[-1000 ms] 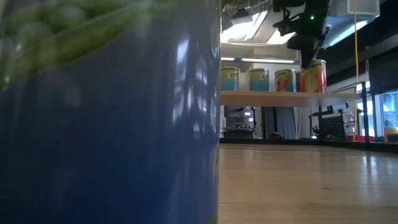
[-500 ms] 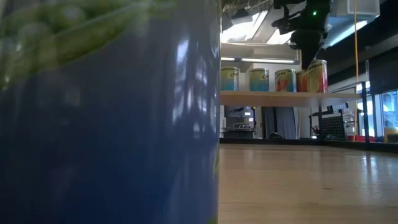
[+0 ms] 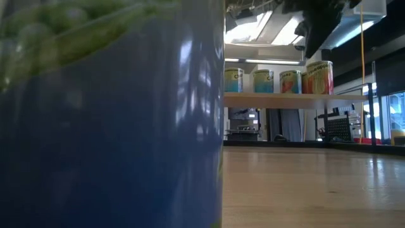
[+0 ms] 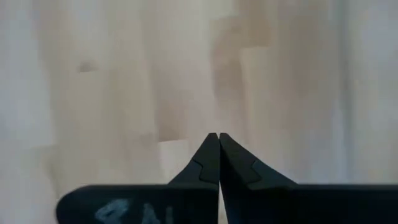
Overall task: Pick and place cans onto a shelf
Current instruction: Put the canned carrots on the shelf
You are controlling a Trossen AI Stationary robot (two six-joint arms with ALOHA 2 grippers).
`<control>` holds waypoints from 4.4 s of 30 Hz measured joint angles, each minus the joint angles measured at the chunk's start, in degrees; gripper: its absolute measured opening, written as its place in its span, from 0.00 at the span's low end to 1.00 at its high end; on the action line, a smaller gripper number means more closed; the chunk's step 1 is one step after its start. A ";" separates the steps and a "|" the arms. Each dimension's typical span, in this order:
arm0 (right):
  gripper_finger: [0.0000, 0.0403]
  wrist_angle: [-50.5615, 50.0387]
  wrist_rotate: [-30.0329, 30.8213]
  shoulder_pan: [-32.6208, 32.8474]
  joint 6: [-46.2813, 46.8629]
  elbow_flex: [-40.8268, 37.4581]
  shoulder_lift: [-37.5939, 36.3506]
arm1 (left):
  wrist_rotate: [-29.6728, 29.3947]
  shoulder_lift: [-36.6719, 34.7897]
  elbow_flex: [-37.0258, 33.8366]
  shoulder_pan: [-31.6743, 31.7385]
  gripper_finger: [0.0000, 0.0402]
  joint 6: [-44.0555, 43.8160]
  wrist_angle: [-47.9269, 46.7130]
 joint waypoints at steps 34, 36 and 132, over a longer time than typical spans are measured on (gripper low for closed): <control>0.02 -7.42 13.00 17.98 1.55 14.45 -11.40 | 16.31 0.00 -30.94 31.33 0.08 47.31 41.81; 0.01 -7.43 13.00 17.98 1.48 14.45 -12.36 | 20.86 0.00 -33.02 34.06 0.08 48.36 46.00; 0.02 -7.52 13.07 17.96 1.64 14.40 -15.76 | 14.71 17.49 -38.84 44.04 0.00 58.38 65.69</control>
